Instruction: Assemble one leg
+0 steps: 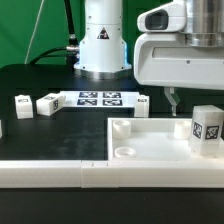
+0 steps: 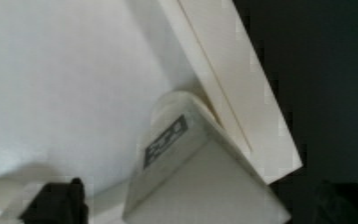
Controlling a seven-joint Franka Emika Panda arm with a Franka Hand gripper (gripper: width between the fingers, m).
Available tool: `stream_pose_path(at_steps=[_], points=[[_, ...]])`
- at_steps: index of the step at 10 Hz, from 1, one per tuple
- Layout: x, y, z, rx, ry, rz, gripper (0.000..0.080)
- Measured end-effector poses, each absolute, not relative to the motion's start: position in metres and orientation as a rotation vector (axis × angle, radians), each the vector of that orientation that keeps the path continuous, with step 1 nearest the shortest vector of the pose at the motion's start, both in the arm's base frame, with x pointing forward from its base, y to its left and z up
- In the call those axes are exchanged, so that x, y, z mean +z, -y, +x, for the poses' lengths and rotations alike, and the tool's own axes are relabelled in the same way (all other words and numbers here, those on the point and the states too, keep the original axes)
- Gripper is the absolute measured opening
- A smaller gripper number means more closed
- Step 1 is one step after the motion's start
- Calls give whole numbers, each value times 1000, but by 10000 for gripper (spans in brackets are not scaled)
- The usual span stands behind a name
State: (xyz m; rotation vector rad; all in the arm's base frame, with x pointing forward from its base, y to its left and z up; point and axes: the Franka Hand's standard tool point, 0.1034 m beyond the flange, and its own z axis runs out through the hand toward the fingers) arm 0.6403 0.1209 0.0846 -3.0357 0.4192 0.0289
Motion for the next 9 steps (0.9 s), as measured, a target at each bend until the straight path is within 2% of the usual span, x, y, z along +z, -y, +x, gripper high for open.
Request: stream_pose_path(at_steps=[4,6,7,8,9], points=[[83,-120,644,-50,248,-3084,649],[80,-119,644,-91,370,-3072,649],[80,-119,644,-91,365,-3073,552],[80,-119,644,-90,365,-3073,552],[80,-119,644,-89,365,-3073,377]])
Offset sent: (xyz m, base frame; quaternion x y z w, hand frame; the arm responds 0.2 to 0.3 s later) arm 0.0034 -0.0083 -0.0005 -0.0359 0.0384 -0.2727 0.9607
